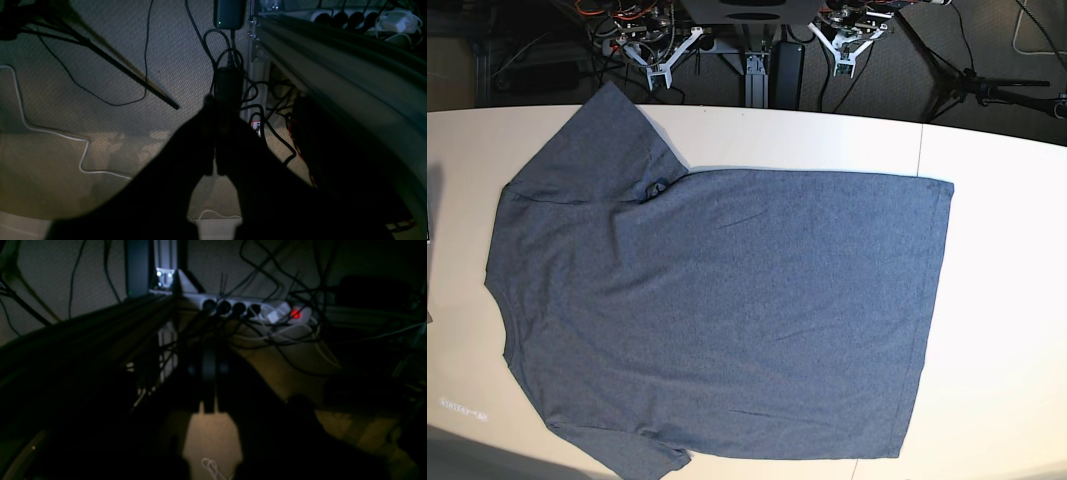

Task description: Fold the T-shirt properly

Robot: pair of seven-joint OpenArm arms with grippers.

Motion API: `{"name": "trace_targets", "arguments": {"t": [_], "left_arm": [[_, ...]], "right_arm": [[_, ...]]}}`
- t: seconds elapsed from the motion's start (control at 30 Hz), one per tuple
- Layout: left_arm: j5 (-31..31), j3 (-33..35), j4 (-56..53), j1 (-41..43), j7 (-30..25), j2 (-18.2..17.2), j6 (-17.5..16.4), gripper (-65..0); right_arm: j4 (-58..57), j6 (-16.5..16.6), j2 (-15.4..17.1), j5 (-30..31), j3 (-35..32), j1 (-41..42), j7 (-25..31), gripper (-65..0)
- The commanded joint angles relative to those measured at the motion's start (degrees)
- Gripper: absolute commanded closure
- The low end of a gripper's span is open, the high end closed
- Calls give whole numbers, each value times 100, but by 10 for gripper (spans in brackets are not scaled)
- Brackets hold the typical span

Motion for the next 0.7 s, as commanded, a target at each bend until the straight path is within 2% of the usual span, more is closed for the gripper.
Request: {"name": "trace_targets", "arguments": {"t": [0.0, 0.23, 0.37, 0.5, 0.67], "left_arm": [[-7, 7, 15, 4, -28, 11, -22, 0], [-4, 7, 15, 4, -68, 11, -22, 0], [-4, 7, 15, 4, -146, 11, -22, 0], [-4, 7, 15, 7, -210, 11, -22, 0], [-4, 7, 15, 13, -210, 9, -22, 0]], "right_arm": [[26, 39, 2, -13, -7, 11, 33, 0], [28, 55, 2, -13, -7, 13, -468, 0], [28, 81, 20, -13, -7, 11, -472, 0], [28, 262, 33, -13, -7, 11, -472, 0], [28, 260, 37, -15, -7, 11, -468, 0]]}}
